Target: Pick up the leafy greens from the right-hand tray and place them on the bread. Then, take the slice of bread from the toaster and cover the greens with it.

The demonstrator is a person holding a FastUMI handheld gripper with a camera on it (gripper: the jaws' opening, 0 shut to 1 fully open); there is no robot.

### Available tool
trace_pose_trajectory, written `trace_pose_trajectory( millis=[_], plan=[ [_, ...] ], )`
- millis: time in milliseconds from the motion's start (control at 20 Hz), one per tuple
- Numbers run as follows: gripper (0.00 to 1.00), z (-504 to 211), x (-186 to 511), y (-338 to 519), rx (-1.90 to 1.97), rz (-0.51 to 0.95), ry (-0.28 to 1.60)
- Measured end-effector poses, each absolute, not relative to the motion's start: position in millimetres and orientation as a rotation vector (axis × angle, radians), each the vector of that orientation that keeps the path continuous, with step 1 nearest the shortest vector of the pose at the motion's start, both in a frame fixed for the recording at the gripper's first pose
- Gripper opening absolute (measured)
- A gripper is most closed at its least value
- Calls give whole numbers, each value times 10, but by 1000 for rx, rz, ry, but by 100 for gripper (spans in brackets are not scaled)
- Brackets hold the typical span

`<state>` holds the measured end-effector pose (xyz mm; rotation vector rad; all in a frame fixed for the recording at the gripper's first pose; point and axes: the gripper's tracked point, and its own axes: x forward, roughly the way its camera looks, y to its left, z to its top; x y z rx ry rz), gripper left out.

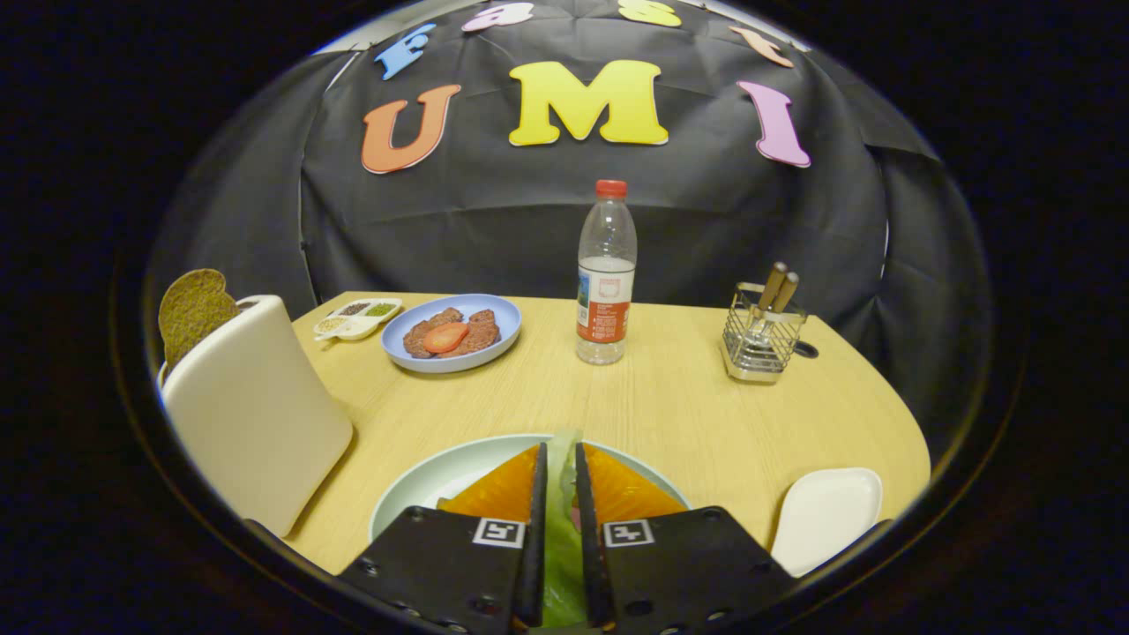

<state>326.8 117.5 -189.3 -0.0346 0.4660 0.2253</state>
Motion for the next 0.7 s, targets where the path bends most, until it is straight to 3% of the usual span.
trace_pose_trajectory(
  millis=[50,100,250,500,650,700],
  plan=[
    [23,-1868,3257,1199,-33,231,464],
    [37,-1859,3238,1196,-35,226,464],
    [48,-1703,3153,1207,-54,206,436],
    [86,-1177,2753,1380,-77,215,335],
    [98,-857,2504,1479,-68,185,279],
    [96,-760,2435,1503,-51,164,265]
  ],
)
